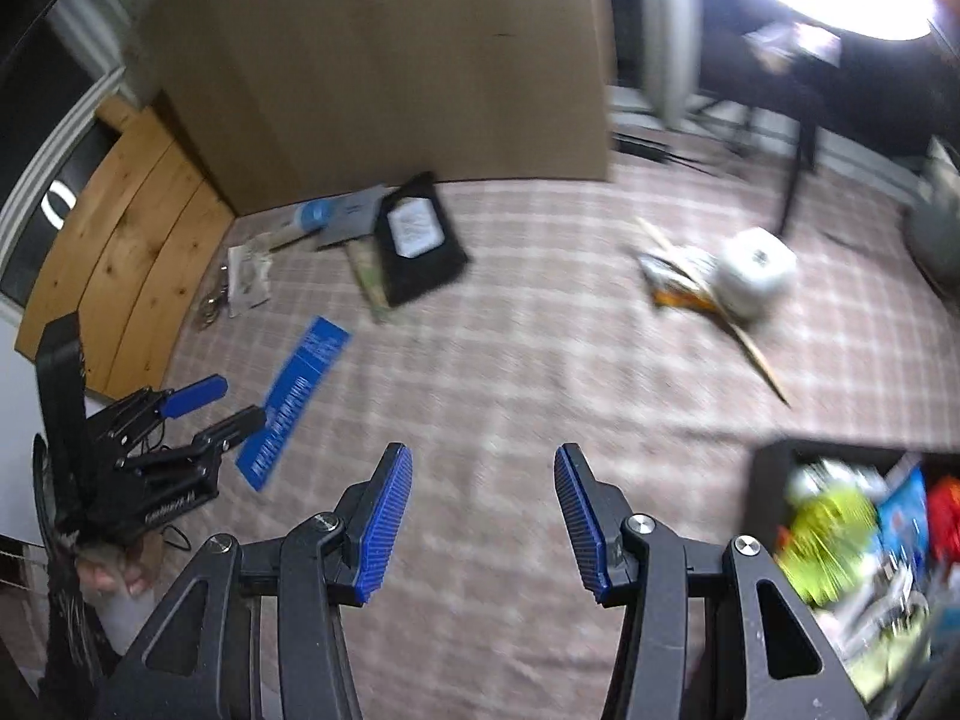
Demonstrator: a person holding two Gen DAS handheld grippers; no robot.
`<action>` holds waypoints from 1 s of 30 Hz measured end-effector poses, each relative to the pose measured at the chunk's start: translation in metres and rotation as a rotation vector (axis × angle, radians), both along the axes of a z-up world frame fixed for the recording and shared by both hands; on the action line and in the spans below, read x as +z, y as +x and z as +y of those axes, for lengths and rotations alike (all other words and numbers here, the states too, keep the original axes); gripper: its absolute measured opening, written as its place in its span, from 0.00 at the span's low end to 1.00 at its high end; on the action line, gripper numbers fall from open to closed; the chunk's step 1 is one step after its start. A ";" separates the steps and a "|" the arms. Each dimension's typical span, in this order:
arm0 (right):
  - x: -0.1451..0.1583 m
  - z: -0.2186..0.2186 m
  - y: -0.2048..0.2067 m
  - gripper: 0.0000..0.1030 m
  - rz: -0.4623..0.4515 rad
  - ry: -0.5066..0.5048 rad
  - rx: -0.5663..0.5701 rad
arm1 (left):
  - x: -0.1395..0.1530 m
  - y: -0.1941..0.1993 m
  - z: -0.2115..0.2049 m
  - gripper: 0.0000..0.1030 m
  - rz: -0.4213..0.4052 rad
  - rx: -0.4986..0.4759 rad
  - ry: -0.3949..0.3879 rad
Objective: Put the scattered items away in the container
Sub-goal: 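Grasp the white shower-cap packet with the left tool while the right tool reaches the wrapped chopsticks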
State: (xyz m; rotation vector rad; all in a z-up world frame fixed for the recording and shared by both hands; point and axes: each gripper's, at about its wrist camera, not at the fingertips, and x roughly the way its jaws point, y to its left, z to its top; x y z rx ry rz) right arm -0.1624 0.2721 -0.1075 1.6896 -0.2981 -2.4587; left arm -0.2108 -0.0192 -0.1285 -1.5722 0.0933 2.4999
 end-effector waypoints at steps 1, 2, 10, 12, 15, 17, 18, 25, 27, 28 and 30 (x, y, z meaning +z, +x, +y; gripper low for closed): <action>-0.003 -0.012 -0.013 0.44 -0.003 0.000 0.023 | -0.003 -0.008 -0.014 0.59 -0.004 0.030 -0.002; -0.006 -0.019 -0.022 0.44 -0.007 -0.002 0.036 | -0.006 -0.013 -0.023 0.59 -0.007 0.051 -0.002; -0.037 -0.085 -0.107 0.44 -0.052 0.006 0.167 | -0.040 -0.075 -0.104 0.61 -0.055 0.235 0.008; -0.047 -0.097 -0.125 0.44 -0.068 0.007 0.189 | -0.047 -0.086 -0.116 0.61 -0.066 0.263 0.018; -0.067 -0.115 -0.152 0.44 -0.096 0.017 0.216 | -0.058 -0.102 -0.130 0.61 -0.079 0.287 0.031; -0.080 -0.124 -0.167 0.44 -0.115 0.020 0.228 | -0.062 -0.109 -0.135 0.62 -0.078 0.297 0.031; -0.086 -0.128 -0.173 0.44 -0.124 0.019 0.234 | -0.064 -0.114 -0.137 0.64 -0.079 0.299 0.034; -0.111 -0.142 -0.206 0.44 -0.124 0.056 0.245 | -0.074 -0.136 -0.146 0.74 -0.072 0.322 0.048; -0.110 -0.144 -0.211 0.44 -0.120 0.067 0.249 | -0.077 -0.141 -0.147 0.74 -0.083 0.339 0.066; -0.110 -0.144 -0.213 0.44 -0.120 0.067 0.248 | -0.079 -0.144 -0.147 0.75 -0.087 0.344 0.076; -0.110 -0.144 -0.216 0.44 -0.123 0.052 0.251 | -0.082 -0.149 -0.144 0.76 -0.090 0.348 0.067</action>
